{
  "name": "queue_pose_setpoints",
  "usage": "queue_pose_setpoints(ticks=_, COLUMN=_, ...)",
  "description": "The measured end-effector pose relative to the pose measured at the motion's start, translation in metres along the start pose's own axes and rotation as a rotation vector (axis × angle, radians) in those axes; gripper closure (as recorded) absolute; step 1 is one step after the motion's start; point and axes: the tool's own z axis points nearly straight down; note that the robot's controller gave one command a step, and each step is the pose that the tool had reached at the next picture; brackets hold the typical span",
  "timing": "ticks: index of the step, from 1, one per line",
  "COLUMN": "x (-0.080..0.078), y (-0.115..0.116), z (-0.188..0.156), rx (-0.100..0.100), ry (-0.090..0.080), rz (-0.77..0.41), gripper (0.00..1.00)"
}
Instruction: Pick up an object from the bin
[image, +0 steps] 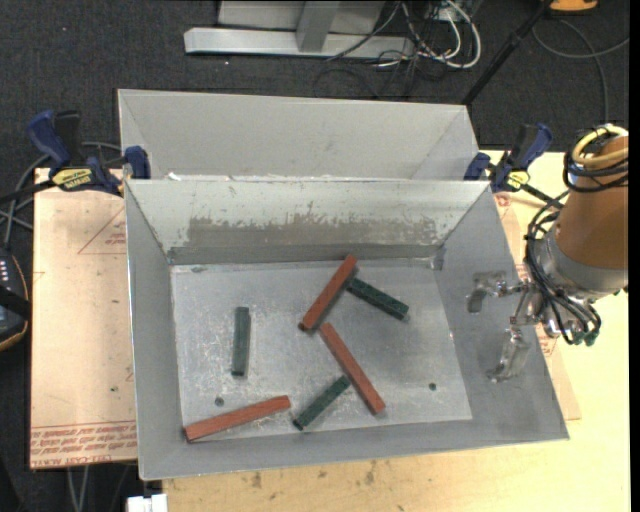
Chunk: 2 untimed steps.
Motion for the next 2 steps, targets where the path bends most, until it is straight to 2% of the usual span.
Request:
queue_pose_setpoints(ticks=1, x=0.0000, y=0.0000, z=0.0000, rx=0.000, ry=0.000, rz=0.000, gripper=1.00)
queue_pose_setpoints(ticks=2, x=0.0000, y=0.0001, z=0.0000, rx=0.000, ry=0.000, rz=0.000, gripper=0.00)
